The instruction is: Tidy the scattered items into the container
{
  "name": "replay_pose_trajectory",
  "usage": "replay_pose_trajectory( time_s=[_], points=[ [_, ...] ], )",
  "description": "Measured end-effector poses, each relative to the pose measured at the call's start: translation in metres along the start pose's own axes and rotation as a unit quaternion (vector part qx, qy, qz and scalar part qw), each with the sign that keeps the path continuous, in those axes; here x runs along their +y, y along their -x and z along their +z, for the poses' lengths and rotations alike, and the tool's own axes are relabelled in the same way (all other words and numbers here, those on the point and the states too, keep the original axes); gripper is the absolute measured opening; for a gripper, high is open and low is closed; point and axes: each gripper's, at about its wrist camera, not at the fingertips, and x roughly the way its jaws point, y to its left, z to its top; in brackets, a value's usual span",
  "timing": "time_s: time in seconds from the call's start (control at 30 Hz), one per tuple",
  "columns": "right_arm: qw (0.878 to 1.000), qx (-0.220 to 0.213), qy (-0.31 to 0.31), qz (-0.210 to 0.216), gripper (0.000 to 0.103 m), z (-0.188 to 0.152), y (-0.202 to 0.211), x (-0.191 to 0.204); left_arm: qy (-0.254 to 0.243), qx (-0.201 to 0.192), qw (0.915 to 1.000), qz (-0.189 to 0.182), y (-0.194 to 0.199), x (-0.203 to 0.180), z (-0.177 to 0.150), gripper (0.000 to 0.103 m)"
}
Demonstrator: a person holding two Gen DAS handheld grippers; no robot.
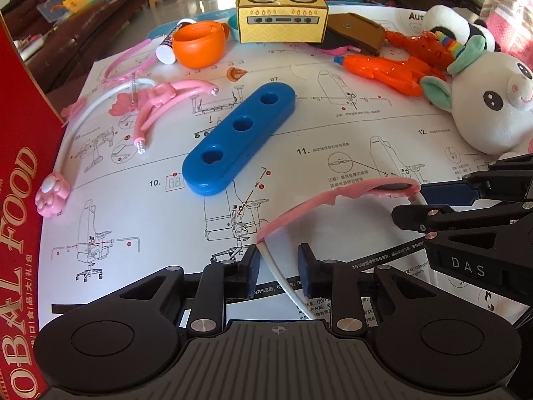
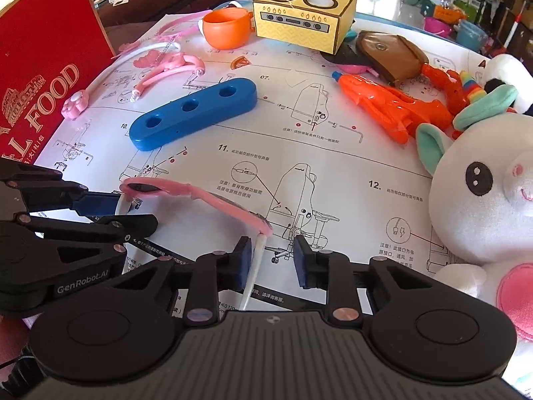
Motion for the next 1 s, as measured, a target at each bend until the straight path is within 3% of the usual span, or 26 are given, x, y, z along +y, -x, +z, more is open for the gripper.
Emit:
replay_pose_trajectory(
  time_s=[0.07,0.17,0.5,1.0],
  points=[
    [1.0,0.0,-0.001,0.0,0.032,-0.001,0.0,0.0,0.002,0.0,1.0,0.001,0.0,0.002,0.0,0.01],
    [1.0,0.002,-0.008,0.002,0.032,-0.001,0.001,0.0,0.006,-0.001,1.0,0.002,0.002,0.004,-0.002,0.003],
    [0.999,0.012,-0.027,0.018,0.017,-0.001,0.003,0.0,0.007,0.003,1.0,-0.002,0.007,0.002,-0.011,0.003],
    [0.999,-0.038,-0.01,0.031,0.017,0.018,0.037,0.007,0.023,-0.037,0.9988,0.022,0.051,0.008,0.003,0.003]
  ],
)
